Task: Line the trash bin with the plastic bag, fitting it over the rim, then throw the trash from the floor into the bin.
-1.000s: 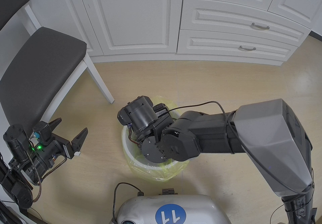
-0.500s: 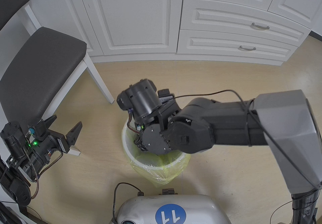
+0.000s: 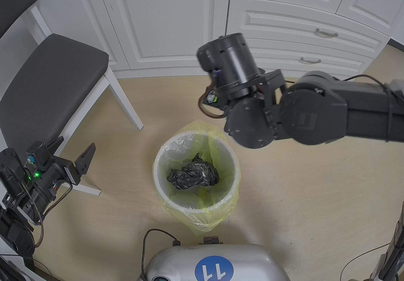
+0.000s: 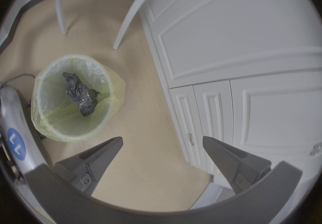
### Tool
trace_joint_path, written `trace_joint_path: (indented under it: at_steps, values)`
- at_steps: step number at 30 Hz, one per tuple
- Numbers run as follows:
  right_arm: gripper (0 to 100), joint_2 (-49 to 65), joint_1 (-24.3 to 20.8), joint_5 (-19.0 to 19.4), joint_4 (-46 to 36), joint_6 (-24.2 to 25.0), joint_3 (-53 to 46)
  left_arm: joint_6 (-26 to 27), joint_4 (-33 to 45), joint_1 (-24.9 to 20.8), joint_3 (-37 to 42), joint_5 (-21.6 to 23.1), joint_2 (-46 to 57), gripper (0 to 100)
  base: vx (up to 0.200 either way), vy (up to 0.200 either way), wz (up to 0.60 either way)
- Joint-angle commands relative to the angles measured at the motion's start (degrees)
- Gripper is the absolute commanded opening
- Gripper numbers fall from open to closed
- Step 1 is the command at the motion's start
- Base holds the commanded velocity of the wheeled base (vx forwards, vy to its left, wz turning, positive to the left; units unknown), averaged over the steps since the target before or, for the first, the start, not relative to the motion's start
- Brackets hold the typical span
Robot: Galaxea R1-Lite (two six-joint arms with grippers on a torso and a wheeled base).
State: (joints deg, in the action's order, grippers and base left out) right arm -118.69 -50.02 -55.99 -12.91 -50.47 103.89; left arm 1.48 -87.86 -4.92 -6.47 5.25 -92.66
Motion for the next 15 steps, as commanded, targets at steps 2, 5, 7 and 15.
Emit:
trace_joint_path:
  at_steps: [2,5,7,15]
  values:
    - [100,14.4,10.2,8.2,0.6,12.1,-14.1,0.0,0.0,-0.3,0.4,0.0,2.8,100,0.0,0.0,0.0]
    - [100,21.0,17.6,12.3,2.3,13.0,-20.3,0.1,0.0,-0.3,0.4,0.0,2.3,100,0.0,0.0,0.0]
    - [100,24.4,21.2,15.6,5.0,13.5,-23.6,0.1,0.0,-0.3,0.3,0.0,2.5,100,0.0,0.0,0.0]
    - [100,34.1,35.3,28.4,14.9,20.6,-38.2,0.1,0.0,-0.3,0.8,-0.1,2.7,100,0.0,0.0,0.0]
